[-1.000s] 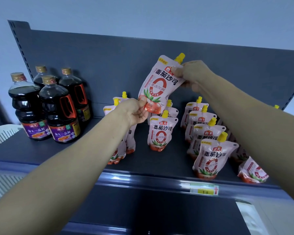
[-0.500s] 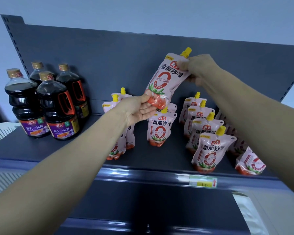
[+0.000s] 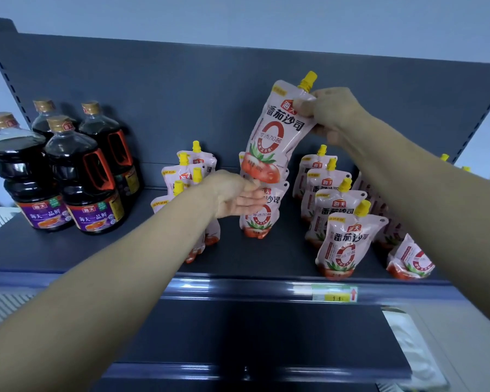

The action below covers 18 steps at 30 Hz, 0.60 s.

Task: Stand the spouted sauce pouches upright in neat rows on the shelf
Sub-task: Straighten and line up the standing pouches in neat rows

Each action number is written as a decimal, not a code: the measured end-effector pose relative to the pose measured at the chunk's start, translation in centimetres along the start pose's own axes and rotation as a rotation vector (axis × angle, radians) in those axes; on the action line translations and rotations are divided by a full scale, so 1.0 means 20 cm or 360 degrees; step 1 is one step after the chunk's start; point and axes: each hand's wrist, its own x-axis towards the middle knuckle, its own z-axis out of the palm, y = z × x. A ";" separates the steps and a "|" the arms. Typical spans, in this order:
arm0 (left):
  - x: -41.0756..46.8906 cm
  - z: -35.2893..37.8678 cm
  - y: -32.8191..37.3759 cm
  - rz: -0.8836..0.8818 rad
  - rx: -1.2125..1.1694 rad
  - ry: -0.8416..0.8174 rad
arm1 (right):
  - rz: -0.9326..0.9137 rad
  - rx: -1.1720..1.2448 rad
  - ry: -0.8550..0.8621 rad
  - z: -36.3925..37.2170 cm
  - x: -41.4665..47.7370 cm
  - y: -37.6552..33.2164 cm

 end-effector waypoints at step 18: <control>0.11 -0.08 -0.14 0.0435 0.0680 0.0097 | -0.0095 -0.1427 -0.1149 0.07 -0.07 0.42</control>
